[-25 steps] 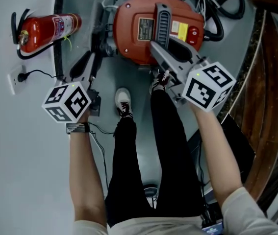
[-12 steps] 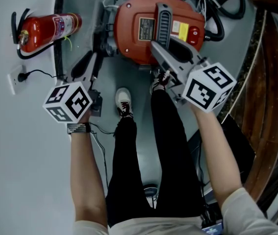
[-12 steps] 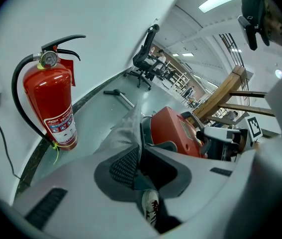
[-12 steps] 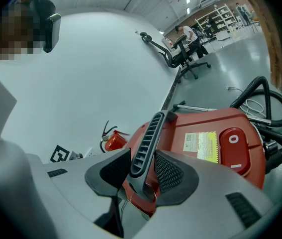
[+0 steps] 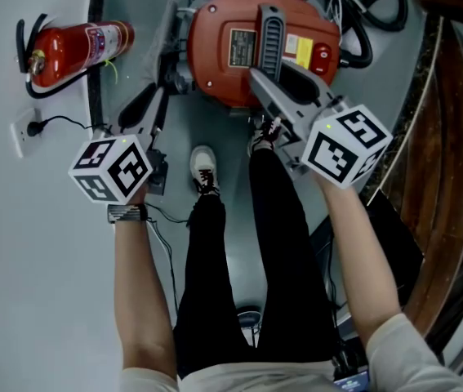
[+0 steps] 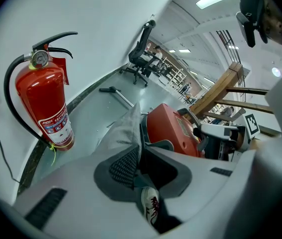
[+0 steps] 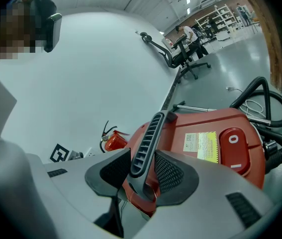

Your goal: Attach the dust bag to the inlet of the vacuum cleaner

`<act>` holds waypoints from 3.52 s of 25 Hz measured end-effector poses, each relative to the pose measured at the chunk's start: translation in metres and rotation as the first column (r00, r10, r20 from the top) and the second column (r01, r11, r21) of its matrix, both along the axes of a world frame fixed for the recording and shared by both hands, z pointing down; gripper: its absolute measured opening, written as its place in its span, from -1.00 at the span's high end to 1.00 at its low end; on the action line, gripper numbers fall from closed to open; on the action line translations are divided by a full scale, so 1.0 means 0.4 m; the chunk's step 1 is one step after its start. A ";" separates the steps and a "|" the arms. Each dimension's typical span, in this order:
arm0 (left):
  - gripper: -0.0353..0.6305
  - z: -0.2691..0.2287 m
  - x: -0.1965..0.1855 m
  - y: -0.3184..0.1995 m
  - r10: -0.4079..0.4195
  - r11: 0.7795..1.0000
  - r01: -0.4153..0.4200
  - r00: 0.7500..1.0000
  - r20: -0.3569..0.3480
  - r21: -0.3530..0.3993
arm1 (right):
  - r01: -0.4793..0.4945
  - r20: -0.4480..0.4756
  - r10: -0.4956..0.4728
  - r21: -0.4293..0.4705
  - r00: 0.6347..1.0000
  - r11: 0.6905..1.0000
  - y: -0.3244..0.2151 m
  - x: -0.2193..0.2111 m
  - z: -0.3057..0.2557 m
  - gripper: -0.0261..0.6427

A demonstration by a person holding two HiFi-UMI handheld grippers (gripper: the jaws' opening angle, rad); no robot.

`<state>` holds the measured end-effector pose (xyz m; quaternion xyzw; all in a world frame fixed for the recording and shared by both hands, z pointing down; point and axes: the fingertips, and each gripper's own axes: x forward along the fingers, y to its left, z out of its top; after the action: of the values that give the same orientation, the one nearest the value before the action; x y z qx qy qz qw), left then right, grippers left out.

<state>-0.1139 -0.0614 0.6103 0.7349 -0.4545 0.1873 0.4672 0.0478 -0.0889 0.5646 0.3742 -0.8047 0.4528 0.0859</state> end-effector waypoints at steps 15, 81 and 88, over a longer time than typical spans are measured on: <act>0.76 0.003 0.012 0.003 -0.040 0.999 0.039 0.997 -0.069 -0.020 | 0.007 -0.007 -0.007 0.008 1.000 1.000 0.002 0.000 0.001 0.48; 0.79 0.017 -0.012 0.053 -0.107 0.994 0.105 0.992 0.067 0.040 | 0.006 -0.002 -0.006 0.004 1.000 1.000 0.001 -0.003 0.001 0.48; 0.79 0.013 0.000 0.050 -0.070 0.997 0.069 0.997 0.032 0.036 | 0.003 -0.006 -0.003 0.007 1.000 1.000 -0.001 -0.004 0.000 0.48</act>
<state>-0.1138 -0.0414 0.6154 0.7235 -0.4908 0.1751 0.4528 0.0463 -0.0893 0.5648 0.3745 -0.8067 0.4487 0.0878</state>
